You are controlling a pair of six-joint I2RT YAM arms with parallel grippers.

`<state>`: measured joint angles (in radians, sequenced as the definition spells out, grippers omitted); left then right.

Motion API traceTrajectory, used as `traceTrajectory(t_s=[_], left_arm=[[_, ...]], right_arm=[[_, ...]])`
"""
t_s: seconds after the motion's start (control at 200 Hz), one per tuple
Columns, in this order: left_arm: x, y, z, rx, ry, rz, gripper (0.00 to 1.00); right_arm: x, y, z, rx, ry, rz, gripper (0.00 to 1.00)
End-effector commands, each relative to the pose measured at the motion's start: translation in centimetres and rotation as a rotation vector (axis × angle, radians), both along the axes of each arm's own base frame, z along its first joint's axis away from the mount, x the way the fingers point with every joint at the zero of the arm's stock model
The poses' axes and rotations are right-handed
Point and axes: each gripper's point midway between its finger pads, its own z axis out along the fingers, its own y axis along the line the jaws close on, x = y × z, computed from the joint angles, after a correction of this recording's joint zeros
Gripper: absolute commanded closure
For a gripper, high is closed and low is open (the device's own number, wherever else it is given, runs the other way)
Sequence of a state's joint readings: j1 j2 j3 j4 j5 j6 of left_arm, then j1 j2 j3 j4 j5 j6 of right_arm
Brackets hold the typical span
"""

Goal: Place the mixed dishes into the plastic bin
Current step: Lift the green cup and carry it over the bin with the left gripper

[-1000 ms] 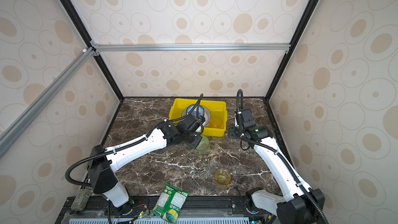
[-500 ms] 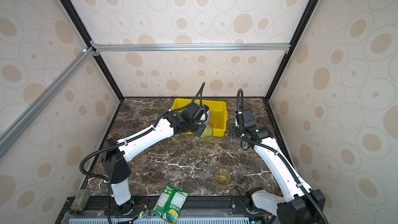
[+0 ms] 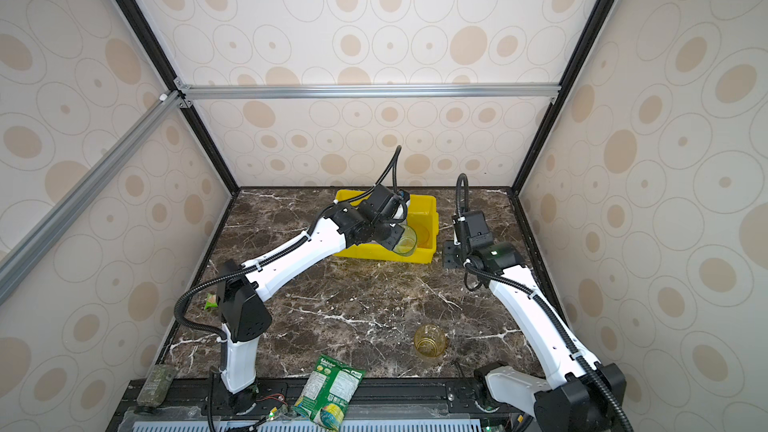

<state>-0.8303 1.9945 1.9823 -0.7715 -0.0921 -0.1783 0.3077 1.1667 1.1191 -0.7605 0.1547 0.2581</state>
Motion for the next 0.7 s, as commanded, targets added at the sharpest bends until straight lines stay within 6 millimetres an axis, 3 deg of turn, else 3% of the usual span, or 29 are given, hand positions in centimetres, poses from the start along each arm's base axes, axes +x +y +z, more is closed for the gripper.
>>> traceTrajectory(t_s=[0.0,0.365,0.695], left_arm=[[1.9,-0.4,2.8,-0.024,-0.090,-0.001,1.00],[5.2,-1.1,2.3,-0.042,-0.138,0.022,1.00],[6.9,-2.2,2.7,-0.088,-0.177,0.010,1.00]], right_arm=[[-0.3,-0.2,-0.3,-0.017,0.003,0.008,0.52],[-0.4,-0.1,-0.5,-0.015,0.008,0.016,0.52],[-0.2,0.4,-0.9,-0.001,0.018,0.028,0.53]])
